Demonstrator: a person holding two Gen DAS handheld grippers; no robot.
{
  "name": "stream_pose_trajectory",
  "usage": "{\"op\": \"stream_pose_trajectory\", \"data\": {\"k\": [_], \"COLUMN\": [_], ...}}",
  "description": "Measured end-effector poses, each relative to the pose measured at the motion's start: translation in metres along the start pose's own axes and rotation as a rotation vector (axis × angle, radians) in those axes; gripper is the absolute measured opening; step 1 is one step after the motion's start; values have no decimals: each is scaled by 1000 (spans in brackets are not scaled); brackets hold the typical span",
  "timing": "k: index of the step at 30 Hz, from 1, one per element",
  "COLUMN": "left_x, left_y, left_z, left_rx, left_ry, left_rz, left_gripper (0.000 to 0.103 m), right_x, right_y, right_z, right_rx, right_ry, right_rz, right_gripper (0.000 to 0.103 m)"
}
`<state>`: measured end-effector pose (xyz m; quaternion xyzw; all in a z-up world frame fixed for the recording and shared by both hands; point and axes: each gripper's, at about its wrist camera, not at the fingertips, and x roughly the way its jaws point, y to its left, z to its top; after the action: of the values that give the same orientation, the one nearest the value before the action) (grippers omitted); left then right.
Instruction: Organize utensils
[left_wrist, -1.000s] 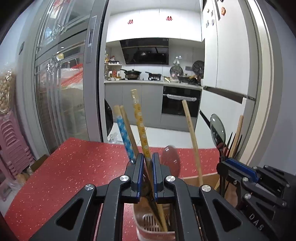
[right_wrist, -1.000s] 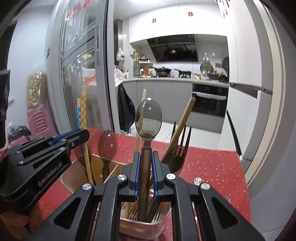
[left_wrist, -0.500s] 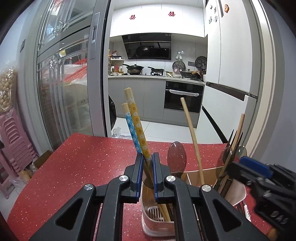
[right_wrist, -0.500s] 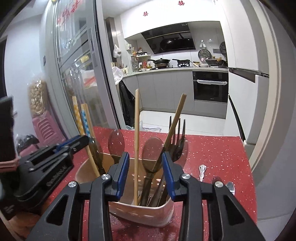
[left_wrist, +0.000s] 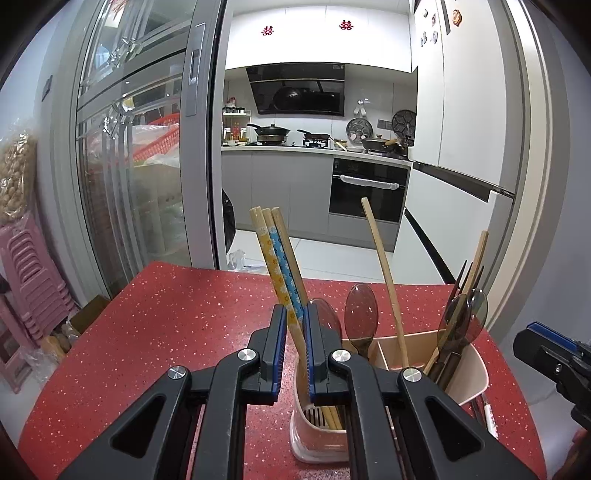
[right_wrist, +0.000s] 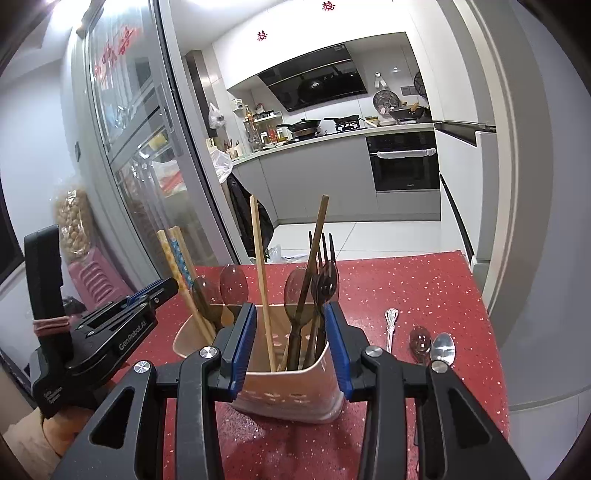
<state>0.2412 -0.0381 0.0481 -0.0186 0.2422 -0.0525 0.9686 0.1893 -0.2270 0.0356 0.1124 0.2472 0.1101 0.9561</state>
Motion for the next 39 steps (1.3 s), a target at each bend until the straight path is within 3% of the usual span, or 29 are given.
{"op": "stream_pose_trajectory", "data": {"k": [14,16,18,24,31,34,39], "left_x": [-31,-36,-43,-54,-77,-88,-104], "left_y": [2,3,6,10,19,22,25], "left_z": [-9,-12,-16,-32,-52,-59,-70], "left_rx": [19,19,17,15,16,10,-2], "left_ry": [22,33,13,30,52,56,46], "left_rz": [-6,-2,29,25,42,50,61], "left_gripper": [33,103,103,103,103,103,103], "right_x": [-20,-24,-28,-39,-51,-58,-70], "right_y": [8,11,11,17,24,28,36], "right_z": [-10,-12,-16,-28,-43,-50,-55], "right_rx": [15,14,13,9,-10,-28,-53], "right_ry": [39,47,54,84,133,131,96], "right_rz": [-5,-8,-9,-31,-77,-114,-171], "right_gripper": [46,48,50,53,65,81,84]}}
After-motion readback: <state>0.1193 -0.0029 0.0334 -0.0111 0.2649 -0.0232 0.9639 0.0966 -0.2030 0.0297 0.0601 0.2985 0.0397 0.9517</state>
